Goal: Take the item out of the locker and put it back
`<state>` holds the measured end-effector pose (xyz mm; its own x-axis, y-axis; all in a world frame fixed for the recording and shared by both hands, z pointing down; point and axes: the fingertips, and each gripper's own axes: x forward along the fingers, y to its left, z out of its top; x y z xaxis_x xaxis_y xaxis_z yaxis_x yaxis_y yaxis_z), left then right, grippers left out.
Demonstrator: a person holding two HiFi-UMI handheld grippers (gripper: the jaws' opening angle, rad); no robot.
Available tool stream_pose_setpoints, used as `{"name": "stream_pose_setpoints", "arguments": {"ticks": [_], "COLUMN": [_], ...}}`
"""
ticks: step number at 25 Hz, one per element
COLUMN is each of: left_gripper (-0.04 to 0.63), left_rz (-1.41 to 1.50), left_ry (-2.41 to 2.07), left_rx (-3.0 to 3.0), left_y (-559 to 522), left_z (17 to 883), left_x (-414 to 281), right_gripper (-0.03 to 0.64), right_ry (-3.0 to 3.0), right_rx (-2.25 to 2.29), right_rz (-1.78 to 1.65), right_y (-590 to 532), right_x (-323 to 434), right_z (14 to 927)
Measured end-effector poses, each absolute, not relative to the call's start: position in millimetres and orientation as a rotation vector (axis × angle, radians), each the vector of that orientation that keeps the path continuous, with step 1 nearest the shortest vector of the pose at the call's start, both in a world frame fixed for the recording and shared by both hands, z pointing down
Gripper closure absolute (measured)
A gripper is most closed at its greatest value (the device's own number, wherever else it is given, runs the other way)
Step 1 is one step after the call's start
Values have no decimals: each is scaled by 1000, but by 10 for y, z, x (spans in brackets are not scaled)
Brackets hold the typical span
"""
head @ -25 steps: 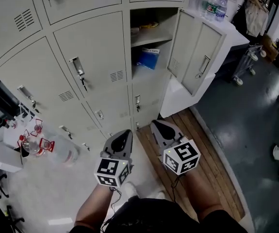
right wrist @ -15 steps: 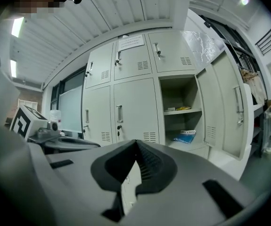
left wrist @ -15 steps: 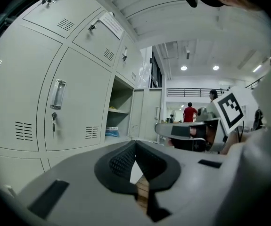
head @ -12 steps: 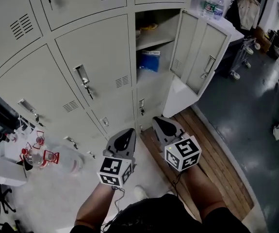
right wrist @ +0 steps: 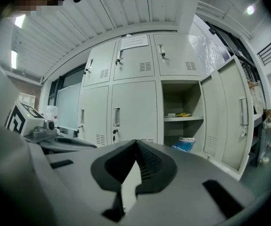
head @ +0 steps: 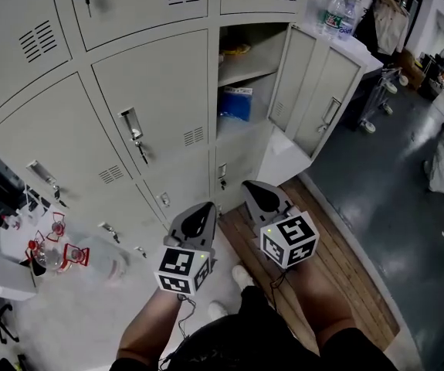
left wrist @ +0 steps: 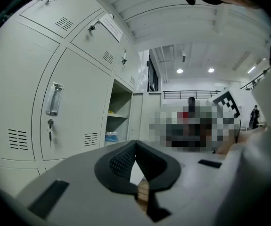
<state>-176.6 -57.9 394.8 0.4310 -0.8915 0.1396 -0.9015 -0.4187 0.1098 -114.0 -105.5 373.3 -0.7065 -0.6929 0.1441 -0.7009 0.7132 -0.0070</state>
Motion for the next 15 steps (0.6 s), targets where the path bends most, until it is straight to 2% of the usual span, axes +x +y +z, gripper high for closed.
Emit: {"name": "stream_pose_setpoints", "arguments": {"ticks": [15], "left_gripper": [592], "left_rz": [106], "left_ry": [-1624], "left_rx": [2476], "left_y": [-1487], "left_z": [4055], "left_x": [-1544], "right_gripper": [615], "right_ry": [-2776], "right_rx": [1077], "right_rz": [70], "right_y": [-2186], "right_x": [-955], "right_z": [3872]}}
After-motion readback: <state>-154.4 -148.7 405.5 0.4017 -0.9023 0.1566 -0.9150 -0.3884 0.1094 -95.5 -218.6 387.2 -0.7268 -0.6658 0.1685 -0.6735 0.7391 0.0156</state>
